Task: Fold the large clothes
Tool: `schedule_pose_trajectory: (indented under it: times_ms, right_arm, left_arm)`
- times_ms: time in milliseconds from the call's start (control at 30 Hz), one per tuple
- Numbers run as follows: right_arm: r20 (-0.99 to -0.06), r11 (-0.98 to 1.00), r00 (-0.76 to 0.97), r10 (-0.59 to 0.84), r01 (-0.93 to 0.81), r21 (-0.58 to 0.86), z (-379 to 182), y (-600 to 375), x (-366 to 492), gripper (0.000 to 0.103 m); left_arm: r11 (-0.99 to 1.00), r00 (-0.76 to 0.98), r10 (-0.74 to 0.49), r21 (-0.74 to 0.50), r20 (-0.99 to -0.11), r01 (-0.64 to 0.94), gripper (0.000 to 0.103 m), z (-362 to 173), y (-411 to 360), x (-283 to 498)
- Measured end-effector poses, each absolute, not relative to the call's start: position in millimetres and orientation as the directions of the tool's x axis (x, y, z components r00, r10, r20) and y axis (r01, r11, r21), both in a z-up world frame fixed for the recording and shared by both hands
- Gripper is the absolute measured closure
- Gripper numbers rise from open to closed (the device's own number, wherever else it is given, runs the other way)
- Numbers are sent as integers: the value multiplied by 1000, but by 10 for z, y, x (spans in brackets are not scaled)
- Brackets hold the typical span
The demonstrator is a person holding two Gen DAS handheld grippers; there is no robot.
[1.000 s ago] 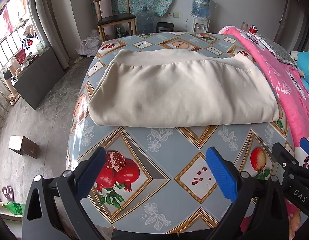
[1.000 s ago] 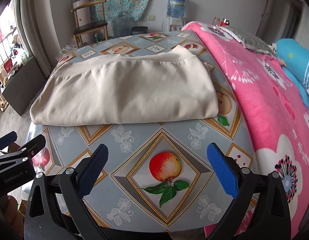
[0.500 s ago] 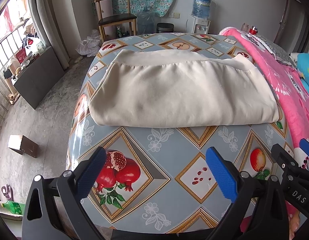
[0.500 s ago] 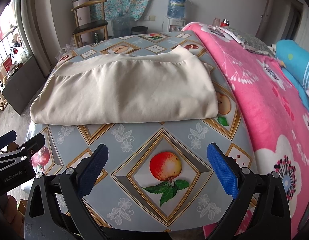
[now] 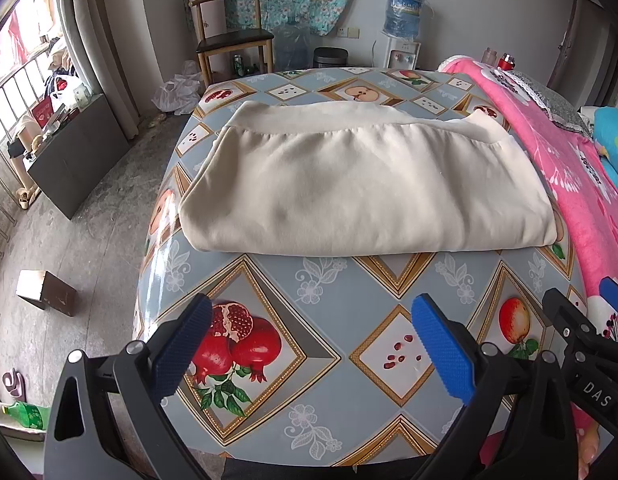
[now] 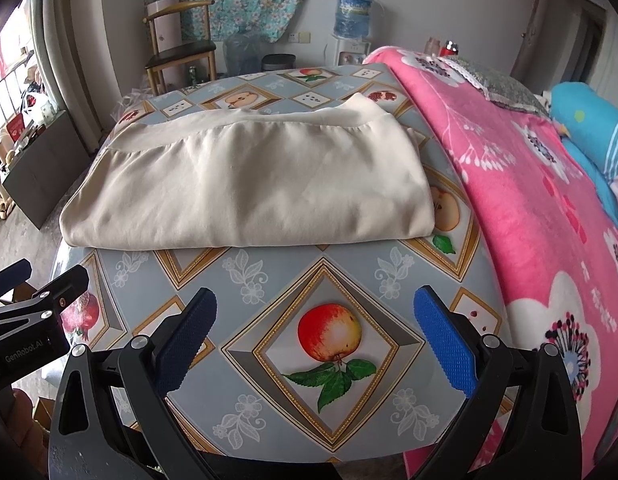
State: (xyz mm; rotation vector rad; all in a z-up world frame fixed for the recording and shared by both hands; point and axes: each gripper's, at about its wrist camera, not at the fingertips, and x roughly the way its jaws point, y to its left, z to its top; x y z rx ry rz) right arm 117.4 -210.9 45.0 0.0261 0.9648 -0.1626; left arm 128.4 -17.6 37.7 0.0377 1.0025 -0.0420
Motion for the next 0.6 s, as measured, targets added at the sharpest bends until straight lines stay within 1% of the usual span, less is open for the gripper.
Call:
schedule_pose_trajectory:
  times_ms: [600]
  right_arm:
    - [-817, 988, 562, -129, 147, -55, 471, -2119, 1168, 7]
  left_arm:
    - [999, 545, -19, 12, -838, 52, 5, 434, -186, 1269]
